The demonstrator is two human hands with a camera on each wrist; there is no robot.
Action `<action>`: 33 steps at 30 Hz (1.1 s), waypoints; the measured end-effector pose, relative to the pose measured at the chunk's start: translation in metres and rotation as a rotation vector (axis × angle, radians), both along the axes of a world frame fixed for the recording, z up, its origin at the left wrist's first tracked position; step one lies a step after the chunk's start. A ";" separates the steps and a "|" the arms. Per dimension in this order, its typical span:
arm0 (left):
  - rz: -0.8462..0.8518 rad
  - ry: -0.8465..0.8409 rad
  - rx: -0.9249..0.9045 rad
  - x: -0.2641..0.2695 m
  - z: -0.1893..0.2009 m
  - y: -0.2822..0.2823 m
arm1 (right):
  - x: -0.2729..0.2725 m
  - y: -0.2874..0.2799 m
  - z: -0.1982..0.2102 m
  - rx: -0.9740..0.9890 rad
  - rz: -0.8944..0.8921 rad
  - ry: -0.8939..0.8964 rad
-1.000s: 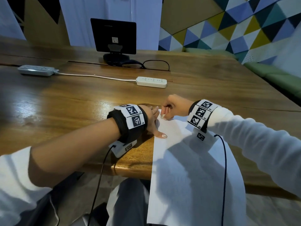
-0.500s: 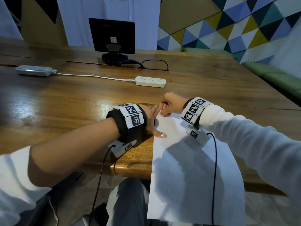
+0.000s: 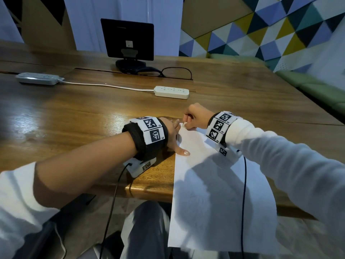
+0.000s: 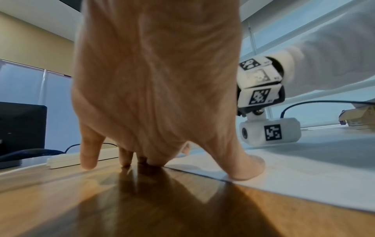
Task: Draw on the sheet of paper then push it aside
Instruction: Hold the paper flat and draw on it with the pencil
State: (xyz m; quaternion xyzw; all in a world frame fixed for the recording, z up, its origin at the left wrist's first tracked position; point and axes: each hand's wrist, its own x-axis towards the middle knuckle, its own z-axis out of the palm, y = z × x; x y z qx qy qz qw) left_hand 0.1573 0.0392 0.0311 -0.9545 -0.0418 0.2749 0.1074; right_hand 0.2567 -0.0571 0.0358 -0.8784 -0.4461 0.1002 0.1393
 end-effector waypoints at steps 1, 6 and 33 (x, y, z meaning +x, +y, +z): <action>0.003 0.002 0.000 0.000 0.000 0.001 | -0.001 -0.001 0.002 -0.013 0.019 0.040; -0.018 -0.011 0.044 0.001 -0.001 0.000 | 0.003 -0.009 0.006 -0.061 0.104 0.131; -0.057 -0.026 0.095 -0.008 0.005 -0.002 | 0.001 -0.012 -0.001 0.061 0.063 0.208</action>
